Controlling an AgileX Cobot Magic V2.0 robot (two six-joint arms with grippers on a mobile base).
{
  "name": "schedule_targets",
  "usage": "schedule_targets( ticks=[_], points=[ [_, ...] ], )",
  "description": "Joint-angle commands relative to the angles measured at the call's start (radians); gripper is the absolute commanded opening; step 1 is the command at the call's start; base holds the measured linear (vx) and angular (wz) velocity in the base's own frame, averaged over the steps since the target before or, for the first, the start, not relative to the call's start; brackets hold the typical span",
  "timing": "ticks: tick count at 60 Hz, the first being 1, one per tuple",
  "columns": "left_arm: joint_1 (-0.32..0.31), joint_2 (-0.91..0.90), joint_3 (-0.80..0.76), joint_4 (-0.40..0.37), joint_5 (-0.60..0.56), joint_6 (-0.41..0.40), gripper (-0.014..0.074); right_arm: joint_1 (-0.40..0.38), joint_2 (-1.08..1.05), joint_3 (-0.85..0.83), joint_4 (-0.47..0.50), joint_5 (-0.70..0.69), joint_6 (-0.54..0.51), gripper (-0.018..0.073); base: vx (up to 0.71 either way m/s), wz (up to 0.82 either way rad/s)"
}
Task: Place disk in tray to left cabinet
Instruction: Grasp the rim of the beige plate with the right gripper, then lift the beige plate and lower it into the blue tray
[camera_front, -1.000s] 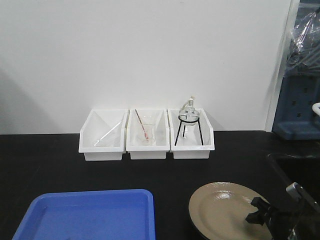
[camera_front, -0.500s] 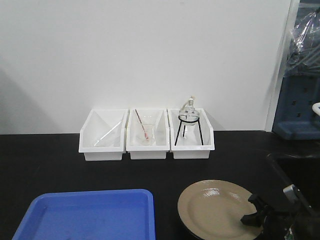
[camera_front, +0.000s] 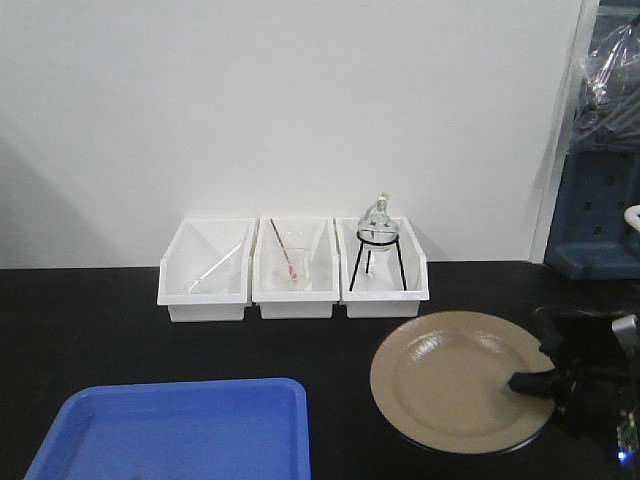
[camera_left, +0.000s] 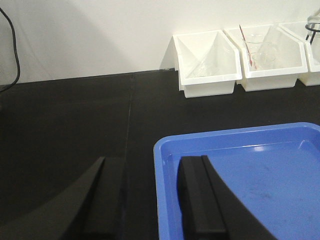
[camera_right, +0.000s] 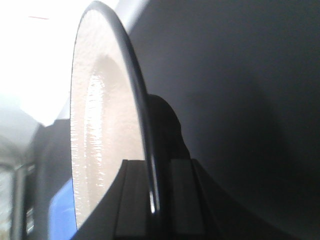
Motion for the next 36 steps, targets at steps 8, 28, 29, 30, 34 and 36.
schedule_targets(
  ticks=[8, 28, 29, 30, 34, 36],
  points=[
    [-0.006, 0.002, -0.036, -0.011, -0.075, 0.0, 0.0391, 0.127, -0.064, -0.195, 0.116, 0.157, 0.043, -0.0008, 0.0, 0.0],
    [-0.006, 0.002, -0.036, -0.011, -0.075, 0.0, 0.0391, 0.532, 0.0, -0.408, 0.116, -0.19, 0.065, -0.0007, 0.0, 0.0],
    [-0.006, 0.002, -0.036, -0.011, -0.075, 0.0, 0.0391, 0.556, 0.011, -0.414, 0.116, -0.214, 0.07, -0.0007, 0.0, 0.0],
    [-0.006, 0.002, -0.036, -0.011, -0.075, 0.0, 0.0391, 0.571, 0.019, -0.425, 0.116, -0.22, 0.072, -0.0006, 0.0, 0.0],
    [-0.006, 0.002, -0.036, -0.011, -0.075, 0.0, 0.0391, 0.643, 0.065, -0.454, 0.116, -0.271, 0.073, -0.0005, 0.0, 0.0],
    [-0.006, 0.002, -0.036, -0.011, -0.075, 0.0, 0.0391, 0.675, 0.09, -0.473, 0.116, -0.297, 0.073, -0.0005, 0.0, 0.0]
  ],
)
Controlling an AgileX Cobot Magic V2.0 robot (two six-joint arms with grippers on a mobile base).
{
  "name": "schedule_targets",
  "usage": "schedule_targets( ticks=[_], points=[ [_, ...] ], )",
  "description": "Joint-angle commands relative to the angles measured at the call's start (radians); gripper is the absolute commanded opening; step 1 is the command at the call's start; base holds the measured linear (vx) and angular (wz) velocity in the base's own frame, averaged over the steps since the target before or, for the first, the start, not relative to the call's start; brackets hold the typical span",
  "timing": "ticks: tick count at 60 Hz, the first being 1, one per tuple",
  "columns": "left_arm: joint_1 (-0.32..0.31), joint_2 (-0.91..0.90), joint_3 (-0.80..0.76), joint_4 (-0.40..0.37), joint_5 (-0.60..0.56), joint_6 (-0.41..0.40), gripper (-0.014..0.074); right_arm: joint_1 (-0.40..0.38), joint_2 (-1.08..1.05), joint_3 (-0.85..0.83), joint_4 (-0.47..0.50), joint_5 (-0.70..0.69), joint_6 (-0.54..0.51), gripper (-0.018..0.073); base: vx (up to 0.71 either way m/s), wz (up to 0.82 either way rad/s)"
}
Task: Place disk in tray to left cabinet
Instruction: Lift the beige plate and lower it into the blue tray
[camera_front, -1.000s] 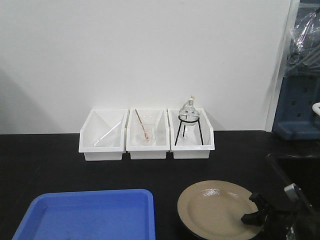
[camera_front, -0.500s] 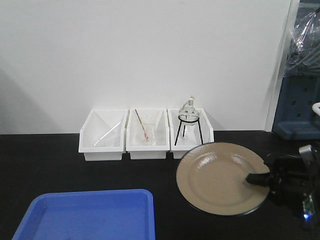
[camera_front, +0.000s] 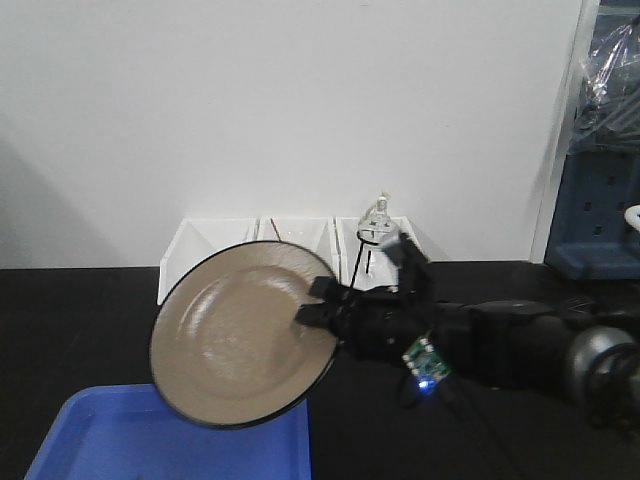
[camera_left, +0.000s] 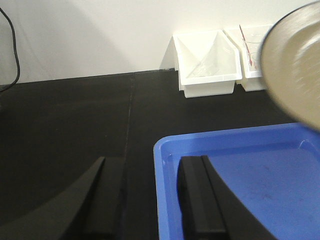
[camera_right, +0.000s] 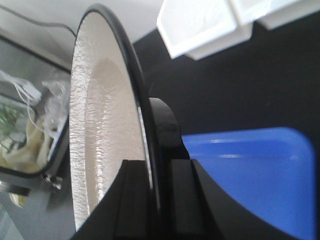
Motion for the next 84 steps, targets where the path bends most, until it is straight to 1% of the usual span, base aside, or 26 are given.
schedule_targets(
  ticks=[1, 7, 14, 22, 26, 33, 39, 50, 57, 61, 67, 73, 76, 79, 84],
  points=[
    [-0.006, 0.002, -0.036, -0.011, -0.075, 0.0, 0.0391, 0.073, -0.003, -0.077, 0.113, -0.033, 0.01, -0.0005, 0.0, 0.0],
    [-0.006, 0.002, -0.036, -0.011, -0.075, 0.0, 0.0391, 0.141, 0.076, -0.117, 0.113, -0.072, 0.01, -0.0003, 0.0, 0.0],
    [-0.006, 0.002, -0.036, -0.011, -0.075, 0.0, 0.0391, 0.187, 0.15, -0.149, 0.113, -0.084, 0.009, -0.0001, 0.0, 0.0],
    [-0.006, 0.002, -0.036, -0.011, -0.075, 0.0, 0.0391, 0.196, 0.197, -0.152, 0.11, -0.091, 0.003, 0.0008, 0.0, 0.0],
    [-0.006, 0.002, -0.036, -0.011, -0.075, 0.0, 0.0391, 0.196, 0.212, -0.152, 0.1, -0.097, -0.02, 0.0023, 0.0, 0.0],
    [-0.006, 0.002, -0.036, -0.011, -0.075, 0.0, 0.0391, 0.196, 0.225, -0.152, 0.047, -0.098, -0.053, 0.0073, 0.0, 0.0],
    [-0.006, 0.002, -0.036, -0.011, -0.075, 0.0, 0.0391, 0.196, 0.228, -0.152, -0.018, -0.098, -0.053, 0.0155, 0.0, 0.0],
    [-0.006, 0.002, -0.036, -0.011, -0.075, 0.0, 0.0391, 0.196, 0.228, -0.152, -0.195, -0.11, -0.052, 0.0369, 0.0, 0.0],
    [-0.006, 0.002, -0.036, -0.011, -0.075, 0.0, 0.0391, 0.194, 0.228, -0.152, -0.255, -0.11, -0.05, 0.0507, 0.0, 0.0],
    [-0.006, 0.002, -0.036, -0.011, -0.075, 0.0, 0.0391, 0.192, 0.228, -0.152, -0.266, -0.11, -0.054, 0.0558, 0.0, 0.0],
    [-0.006, 0.002, -0.036, -0.011, -0.075, 0.0, 0.0391, 0.192, 0.227, -0.152, -0.318, -0.11, -0.054, 0.0594, 0.0, 0.0],
    [-0.006, 0.002, -0.036, -0.011, -0.075, 0.0, 0.0391, 0.192, 0.218, -0.152, -0.405, -0.11, -0.053, 0.0587, 0.0, 0.0],
    [-0.006, 0.002, -0.036, -0.011, -0.075, 0.0, 0.0391, 0.192, 0.209, -0.152, -0.482, -0.114, -0.045, 0.0585, 0.0, 0.0],
    [-0.006, 0.002, -0.036, -0.011, -0.075, 0.0, 0.0391, 0.192, 0.197, -0.152, -0.538, -0.118, -0.025, 0.0585, 0.0, 0.0],
    [-0.006, 0.002, -0.036, -0.011, -0.075, 0.0, 0.0391, 0.182, 0.17, -0.152, -0.676, -0.125, 0.03, 0.0585, 0.0, 0.0]
  ],
)
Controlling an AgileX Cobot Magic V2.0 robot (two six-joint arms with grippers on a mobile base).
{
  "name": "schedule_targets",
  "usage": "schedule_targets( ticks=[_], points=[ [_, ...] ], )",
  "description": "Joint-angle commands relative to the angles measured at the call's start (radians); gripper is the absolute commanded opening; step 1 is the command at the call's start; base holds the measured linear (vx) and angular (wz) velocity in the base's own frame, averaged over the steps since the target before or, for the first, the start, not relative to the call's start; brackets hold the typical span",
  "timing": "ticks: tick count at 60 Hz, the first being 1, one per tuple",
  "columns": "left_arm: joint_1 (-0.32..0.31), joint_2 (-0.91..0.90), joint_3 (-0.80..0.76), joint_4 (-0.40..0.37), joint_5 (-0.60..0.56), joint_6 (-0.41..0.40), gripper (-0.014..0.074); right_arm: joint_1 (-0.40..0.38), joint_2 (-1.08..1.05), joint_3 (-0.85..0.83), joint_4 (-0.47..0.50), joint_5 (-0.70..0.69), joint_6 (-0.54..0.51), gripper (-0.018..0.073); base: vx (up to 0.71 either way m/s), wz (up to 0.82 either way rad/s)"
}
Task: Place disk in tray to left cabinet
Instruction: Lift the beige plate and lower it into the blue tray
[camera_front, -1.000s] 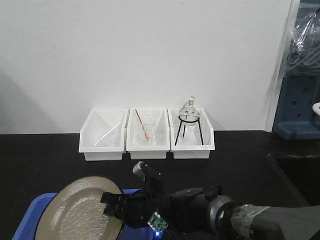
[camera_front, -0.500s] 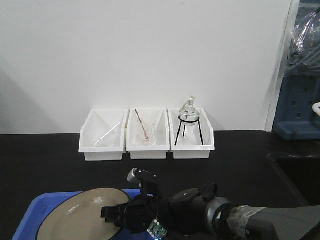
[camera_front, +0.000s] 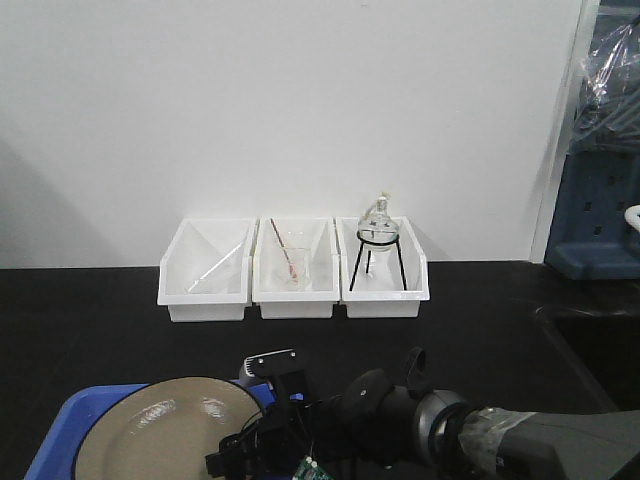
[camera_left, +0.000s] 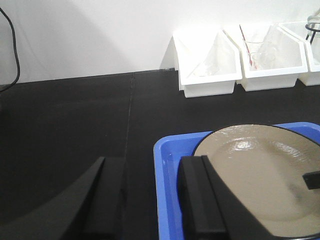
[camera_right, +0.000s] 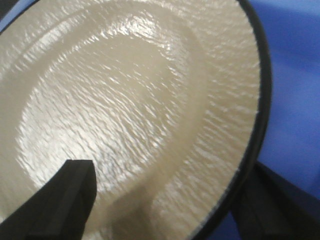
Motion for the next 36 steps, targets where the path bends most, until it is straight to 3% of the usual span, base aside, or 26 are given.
schedule_targets(
  ticks=[1, 13, 23, 28, 36],
  points=[
    [-0.006, 0.002, -0.036, -0.011, -0.076, 0.0, 0.0391, -0.015, -0.105, -0.032, -0.119, -0.01, 0.055, 0.0585, 0.0, 0.0],
    [-0.006, 0.002, -0.036, -0.011, -0.074, 0.0, 0.0391, -0.099, -0.194, -0.032, -0.405, 0.046, 0.35, 0.0585, 0.0, 0.0],
    [-0.006, 0.002, -0.036, -0.011, -0.07, 0.0, 0.0391, -0.157, -0.276, -0.032, -0.66, 0.195, 0.595, 0.0585, 0.0, 0.0],
    [-0.006, 0.005, -0.036, -0.012, -0.064, -0.027, 0.0391, -0.165, -0.301, -0.032, -0.685, 0.249, 0.687, 0.0585, 0.0, 0.0],
    [-0.006, 0.058, -0.062, -0.01, -0.019, -0.118, 0.041, -0.164, -0.303, -0.032, -0.674, 0.292, 0.695, 0.0585, 0.0, 0.0]
  ],
)
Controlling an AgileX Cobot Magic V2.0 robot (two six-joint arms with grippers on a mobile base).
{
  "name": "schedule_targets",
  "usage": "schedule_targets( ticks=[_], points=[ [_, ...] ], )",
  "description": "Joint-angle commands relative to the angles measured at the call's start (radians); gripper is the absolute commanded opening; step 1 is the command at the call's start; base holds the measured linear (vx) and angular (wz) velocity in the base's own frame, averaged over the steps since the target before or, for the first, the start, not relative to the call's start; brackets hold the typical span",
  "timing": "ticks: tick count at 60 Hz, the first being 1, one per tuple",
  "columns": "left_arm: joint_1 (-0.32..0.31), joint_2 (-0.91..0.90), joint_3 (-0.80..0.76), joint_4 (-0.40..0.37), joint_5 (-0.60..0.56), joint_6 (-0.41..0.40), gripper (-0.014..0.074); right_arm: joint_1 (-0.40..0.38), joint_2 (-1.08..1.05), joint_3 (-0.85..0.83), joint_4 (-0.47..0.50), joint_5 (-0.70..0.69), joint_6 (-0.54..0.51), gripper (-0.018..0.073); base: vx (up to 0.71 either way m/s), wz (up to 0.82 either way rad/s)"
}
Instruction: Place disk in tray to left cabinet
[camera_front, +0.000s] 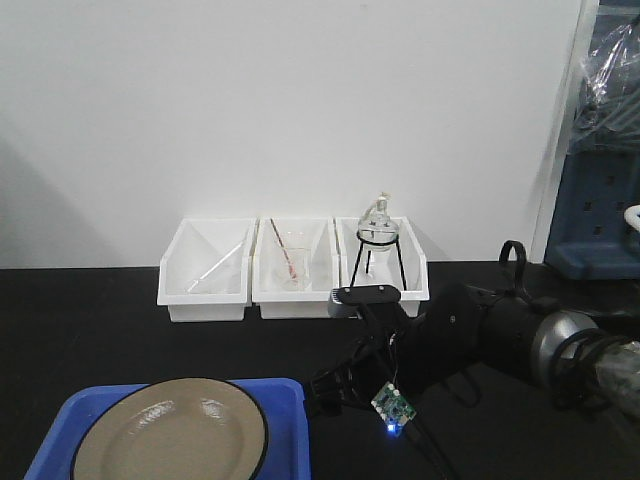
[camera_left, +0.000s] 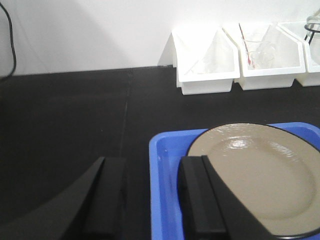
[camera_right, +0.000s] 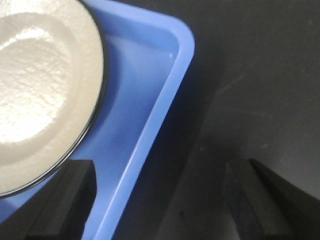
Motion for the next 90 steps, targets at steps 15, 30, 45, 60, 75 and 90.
schedule_targets(
  ticks=[15, 30, 45, 60, 75, 90],
  points=[
    [-0.003, 0.327, -0.307, 0.005, 0.215, -0.137, 0.0503, -0.003, -0.059, -0.032, 0.144, 0.032, 0.057, 0.0585, 0.0, 0.0],
    [0.039, 0.662, -0.579, 0.076, 0.391, -0.174, 0.051, -0.003, -0.054, -0.032, 0.147, -0.007, 0.131, 0.0585, 0.0, 0.0],
    [0.064, 0.911, -0.726, 0.057, 0.428, -0.088, 0.0503, -0.003, -0.052, -0.032, 0.13, -0.037, 0.142, 0.0585, 0.0, 0.0],
    [0.064, 1.101, -0.804, 0.04, 0.432, -0.031, 0.0503, -0.005, 0.006, -0.032, 0.132, -0.02, 0.177, 0.0582, 0.0, 0.0],
    [0.064, 1.231, -0.844, 0.024, 0.414, 0.01, 0.0503, -0.005, 0.099, -0.048, 0.132, -0.041, 0.177, 0.0582, 0.0, 0.0],
    [0.064, 1.311, -0.844, -0.1, 0.389, 0.075, 0.0503, -0.005, 0.23, -0.262, 0.109, 0.086, 0.218, 0.0582, 0.0, 0.0]
  ],
)
